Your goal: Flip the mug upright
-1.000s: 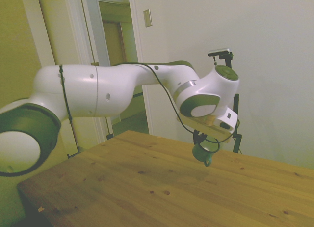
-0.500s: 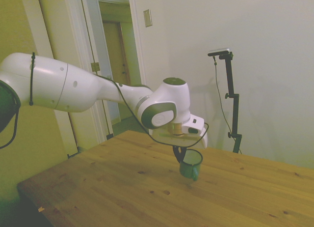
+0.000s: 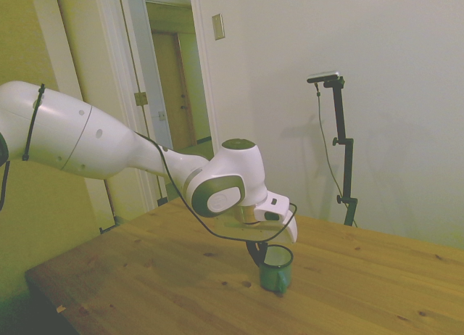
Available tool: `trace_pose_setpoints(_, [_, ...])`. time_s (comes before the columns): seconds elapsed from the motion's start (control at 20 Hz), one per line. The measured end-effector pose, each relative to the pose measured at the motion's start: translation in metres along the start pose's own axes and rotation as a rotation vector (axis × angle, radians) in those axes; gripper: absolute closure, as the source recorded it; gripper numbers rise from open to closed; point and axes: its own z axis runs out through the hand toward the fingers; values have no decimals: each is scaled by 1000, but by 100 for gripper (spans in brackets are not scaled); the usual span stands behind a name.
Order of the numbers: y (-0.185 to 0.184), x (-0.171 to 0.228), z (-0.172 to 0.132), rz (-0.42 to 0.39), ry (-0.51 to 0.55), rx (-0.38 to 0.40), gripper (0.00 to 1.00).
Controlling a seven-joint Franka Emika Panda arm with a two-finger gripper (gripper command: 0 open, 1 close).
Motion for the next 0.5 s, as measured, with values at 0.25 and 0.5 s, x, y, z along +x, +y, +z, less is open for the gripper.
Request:
trace_pose_setpoints(0.25, [1,2,0,21,2,-1,0])
trace_pose_setpoints(0.5, [1,4,-5,28,12,1,0])
